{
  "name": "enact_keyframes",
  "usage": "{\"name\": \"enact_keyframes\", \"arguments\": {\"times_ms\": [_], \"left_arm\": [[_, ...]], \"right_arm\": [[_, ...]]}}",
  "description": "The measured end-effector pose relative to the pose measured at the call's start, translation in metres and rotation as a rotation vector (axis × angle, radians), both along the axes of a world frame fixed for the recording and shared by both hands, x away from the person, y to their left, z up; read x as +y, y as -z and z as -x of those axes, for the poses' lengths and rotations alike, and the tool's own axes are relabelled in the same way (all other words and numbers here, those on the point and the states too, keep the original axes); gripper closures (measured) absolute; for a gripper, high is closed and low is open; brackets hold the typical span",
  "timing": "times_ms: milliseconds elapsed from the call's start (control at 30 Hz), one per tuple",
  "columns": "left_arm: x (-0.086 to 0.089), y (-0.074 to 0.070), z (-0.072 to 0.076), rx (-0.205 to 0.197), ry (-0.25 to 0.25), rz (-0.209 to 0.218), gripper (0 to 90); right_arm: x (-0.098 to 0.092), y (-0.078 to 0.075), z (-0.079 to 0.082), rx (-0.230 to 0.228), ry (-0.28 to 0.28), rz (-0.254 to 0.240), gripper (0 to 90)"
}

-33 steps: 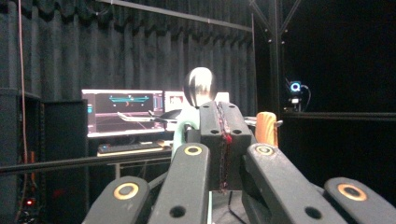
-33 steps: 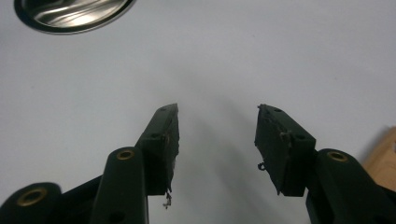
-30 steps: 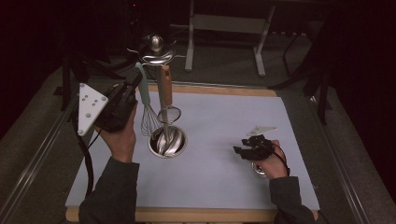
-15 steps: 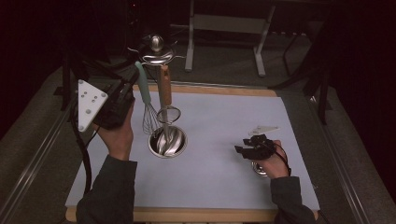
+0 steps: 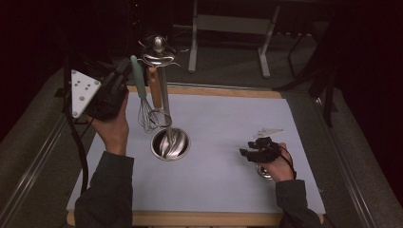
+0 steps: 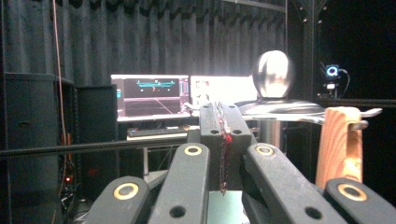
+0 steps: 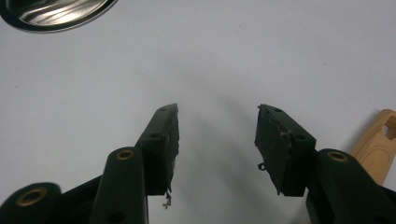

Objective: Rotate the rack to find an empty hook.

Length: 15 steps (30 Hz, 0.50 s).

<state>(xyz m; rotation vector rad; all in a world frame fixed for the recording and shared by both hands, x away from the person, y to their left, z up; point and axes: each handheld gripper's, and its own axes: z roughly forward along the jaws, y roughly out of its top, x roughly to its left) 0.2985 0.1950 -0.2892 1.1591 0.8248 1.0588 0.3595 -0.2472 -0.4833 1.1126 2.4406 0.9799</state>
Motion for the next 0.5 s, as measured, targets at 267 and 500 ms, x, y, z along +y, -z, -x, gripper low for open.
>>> {"name": "enact_keyframes", "arguments": {"times_ms": [267,500], "left_arm": [[0.0032,-0.0023,-0.0072,0.012,-0.017,0.002,89.7],[0.0018,-0.0025,-0.0006,-0.006,-0.002,-0.014,89.7]], "right_arm": [[-0.002,-0.0001,0.0003,-0.001,0.005,-0.003,49.1],[-0.0033,0.0002,0.0004,0.0,0.009,-0.005,49.2]]}}
